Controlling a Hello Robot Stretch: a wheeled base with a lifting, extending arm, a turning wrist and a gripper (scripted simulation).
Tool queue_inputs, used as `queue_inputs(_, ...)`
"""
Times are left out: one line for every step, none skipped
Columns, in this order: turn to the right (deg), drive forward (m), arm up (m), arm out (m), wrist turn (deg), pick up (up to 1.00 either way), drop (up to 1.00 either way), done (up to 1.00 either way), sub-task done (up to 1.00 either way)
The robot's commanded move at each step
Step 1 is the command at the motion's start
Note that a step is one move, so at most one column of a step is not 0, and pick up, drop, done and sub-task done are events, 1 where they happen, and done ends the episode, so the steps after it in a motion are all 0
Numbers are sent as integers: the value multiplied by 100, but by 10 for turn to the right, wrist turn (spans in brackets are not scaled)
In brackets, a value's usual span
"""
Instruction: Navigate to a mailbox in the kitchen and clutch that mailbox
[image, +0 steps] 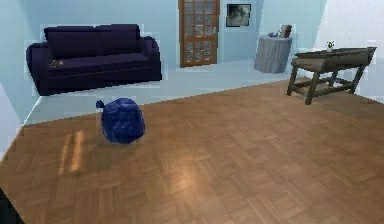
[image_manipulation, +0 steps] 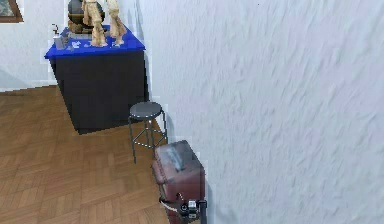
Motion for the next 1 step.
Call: queue_inputs(0, 0, 0, 0, 0, 0, 0, 100, 0)
